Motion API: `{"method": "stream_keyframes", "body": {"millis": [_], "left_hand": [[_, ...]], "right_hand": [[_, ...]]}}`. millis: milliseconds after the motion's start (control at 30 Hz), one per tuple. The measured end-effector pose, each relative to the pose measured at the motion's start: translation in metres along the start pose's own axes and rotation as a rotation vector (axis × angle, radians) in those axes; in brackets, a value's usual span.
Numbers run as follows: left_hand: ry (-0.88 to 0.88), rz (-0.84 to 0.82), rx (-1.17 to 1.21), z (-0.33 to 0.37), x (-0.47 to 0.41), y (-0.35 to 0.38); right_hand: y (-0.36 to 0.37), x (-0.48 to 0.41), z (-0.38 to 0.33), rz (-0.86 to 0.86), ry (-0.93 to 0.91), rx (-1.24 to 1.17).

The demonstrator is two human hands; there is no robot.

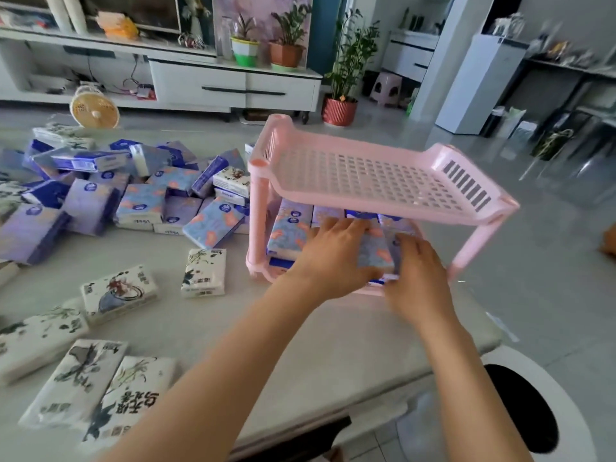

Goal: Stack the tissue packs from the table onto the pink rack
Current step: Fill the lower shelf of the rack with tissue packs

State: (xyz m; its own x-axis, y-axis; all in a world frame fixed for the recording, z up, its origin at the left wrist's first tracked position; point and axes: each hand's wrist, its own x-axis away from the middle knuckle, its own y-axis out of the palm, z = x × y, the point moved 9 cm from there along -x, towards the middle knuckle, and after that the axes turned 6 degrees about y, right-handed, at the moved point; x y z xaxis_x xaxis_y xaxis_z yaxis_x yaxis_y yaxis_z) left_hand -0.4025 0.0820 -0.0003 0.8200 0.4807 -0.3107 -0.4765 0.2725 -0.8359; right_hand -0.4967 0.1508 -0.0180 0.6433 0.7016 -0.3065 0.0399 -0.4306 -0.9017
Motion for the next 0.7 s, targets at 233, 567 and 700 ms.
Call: {"method": "stream_keyframes", "body": {"millis": [233, 567, 700], "left_hand": [[0.026, -0.188, -0.205, -0.005, -0.005, 0.032], [0.002, -0.069, -0.284, -0.006, 0.012, 0.034], [0.121, 0.078, -0.329, 0.009, 0.023, 0.036]], "right_hand": [[0.001, -0.002, 0.01, -0.05, 0.045, -0.117], [-0.007, 0.001, 0.009, 0.023, 0.102, -0.385], [-0.016, -0.017, 0.01, 0.103, 0.113, -0.424]]}}
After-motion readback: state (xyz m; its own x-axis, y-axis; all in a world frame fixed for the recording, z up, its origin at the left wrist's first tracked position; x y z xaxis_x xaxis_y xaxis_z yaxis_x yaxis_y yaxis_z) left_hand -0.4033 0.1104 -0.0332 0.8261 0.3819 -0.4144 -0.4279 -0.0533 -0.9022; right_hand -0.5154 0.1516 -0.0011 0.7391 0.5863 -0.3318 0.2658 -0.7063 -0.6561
